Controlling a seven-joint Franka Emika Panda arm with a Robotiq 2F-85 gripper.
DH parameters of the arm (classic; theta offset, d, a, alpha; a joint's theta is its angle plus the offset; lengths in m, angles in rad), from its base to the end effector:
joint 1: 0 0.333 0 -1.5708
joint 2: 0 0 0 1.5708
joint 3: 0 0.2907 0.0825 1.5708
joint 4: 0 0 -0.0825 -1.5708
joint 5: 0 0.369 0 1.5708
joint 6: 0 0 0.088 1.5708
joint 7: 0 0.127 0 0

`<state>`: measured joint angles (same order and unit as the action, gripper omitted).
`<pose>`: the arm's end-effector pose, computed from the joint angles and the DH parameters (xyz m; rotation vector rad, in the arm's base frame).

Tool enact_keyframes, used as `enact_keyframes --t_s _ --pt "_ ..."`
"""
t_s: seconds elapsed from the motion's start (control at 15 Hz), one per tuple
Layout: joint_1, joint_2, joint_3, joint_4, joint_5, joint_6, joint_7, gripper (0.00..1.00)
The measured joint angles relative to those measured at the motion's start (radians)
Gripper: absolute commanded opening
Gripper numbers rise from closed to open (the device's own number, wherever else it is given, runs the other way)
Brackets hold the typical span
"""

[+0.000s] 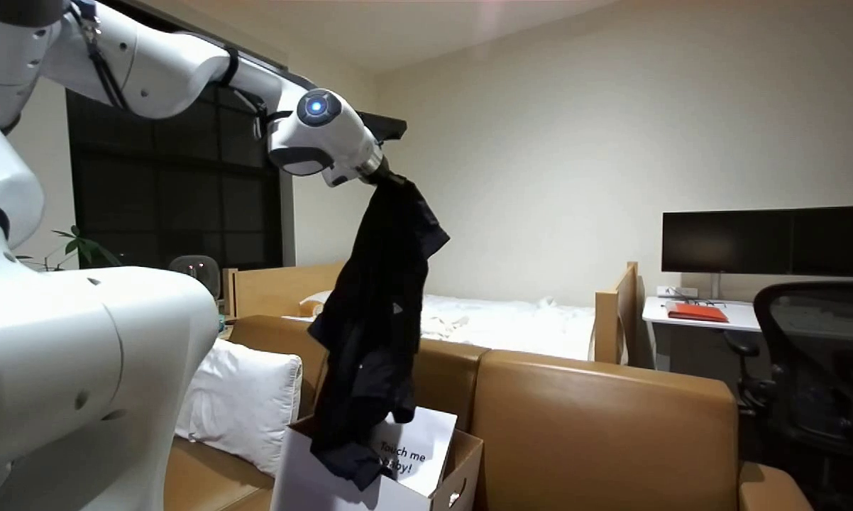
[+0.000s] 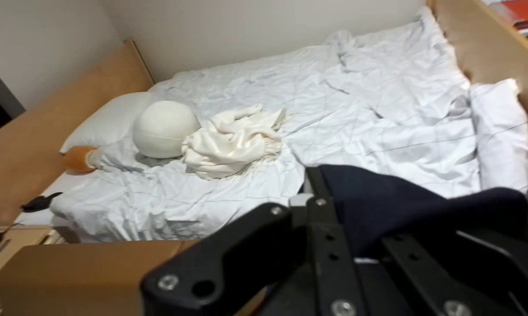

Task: Put the jersey in the box

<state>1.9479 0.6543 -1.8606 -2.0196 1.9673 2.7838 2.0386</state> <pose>0.5366 0.1256 0.5547 0.0644 1.8471 0.3854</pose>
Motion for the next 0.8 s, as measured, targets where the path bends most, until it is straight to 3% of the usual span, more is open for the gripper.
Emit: enact_keyframes --t_s 0.2,0.33,0.8 --pt "-0.119 -0.027 0.095 0.037 0.021 0.04 -0.126 0.01" --pt "-0.146 -0.036 0.152 0.034 0.076 0.06 -0.212 0.01" --pt "-0.037 -0.059 0.215 -0.011 0.254 0.13 -0.412 0.02"
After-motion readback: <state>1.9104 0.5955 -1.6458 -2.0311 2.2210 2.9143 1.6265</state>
